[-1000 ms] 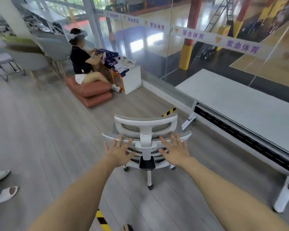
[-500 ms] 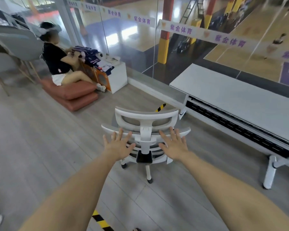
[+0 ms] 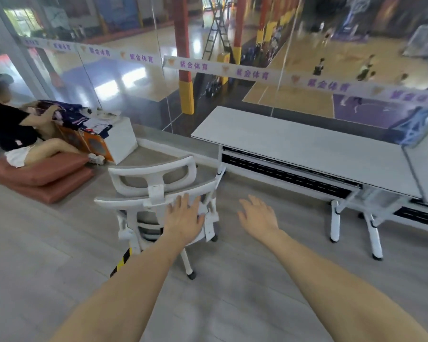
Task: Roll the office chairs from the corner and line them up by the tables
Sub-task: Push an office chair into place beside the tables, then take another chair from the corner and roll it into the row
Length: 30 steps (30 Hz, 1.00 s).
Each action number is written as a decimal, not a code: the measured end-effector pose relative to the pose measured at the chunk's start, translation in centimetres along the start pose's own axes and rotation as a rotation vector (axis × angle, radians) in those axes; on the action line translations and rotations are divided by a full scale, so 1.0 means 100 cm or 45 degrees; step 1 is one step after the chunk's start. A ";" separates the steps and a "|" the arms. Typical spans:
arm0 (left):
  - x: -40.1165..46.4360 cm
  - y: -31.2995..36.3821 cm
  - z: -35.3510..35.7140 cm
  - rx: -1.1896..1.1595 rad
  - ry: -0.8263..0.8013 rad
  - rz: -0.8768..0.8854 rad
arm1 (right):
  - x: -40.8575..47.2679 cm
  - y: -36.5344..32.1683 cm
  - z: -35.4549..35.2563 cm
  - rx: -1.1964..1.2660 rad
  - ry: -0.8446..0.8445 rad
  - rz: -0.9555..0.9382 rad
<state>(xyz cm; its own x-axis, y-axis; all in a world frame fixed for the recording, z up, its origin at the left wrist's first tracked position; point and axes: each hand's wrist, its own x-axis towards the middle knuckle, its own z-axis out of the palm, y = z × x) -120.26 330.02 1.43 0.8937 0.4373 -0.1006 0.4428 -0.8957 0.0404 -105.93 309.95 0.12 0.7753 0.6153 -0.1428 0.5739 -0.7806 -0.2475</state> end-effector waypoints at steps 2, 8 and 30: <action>-0.007 0.059 -0.001 -0.007 -0.004 0.090 | -0.041 0.051 -0.011 0.016 0.034 0.092; -0.058 0.280 0.005 0.022 -0.041 0.497 | -0.211 0.231 -0.037 0.025 0.120 0.485; -0.359 1.076 -0.023 0.131 0.051 1.942 | -0.790 0.697 -0.145 0.127 0.602 1.747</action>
<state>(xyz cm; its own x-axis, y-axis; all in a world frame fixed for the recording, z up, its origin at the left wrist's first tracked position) -104.52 218.12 11.63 0.4802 -0.8771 -0.0022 -0.8771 -0.4802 0.0099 -123.33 205.29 8.02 0.7119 -0.7022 0.0009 -0.6805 -0.6902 -0.2458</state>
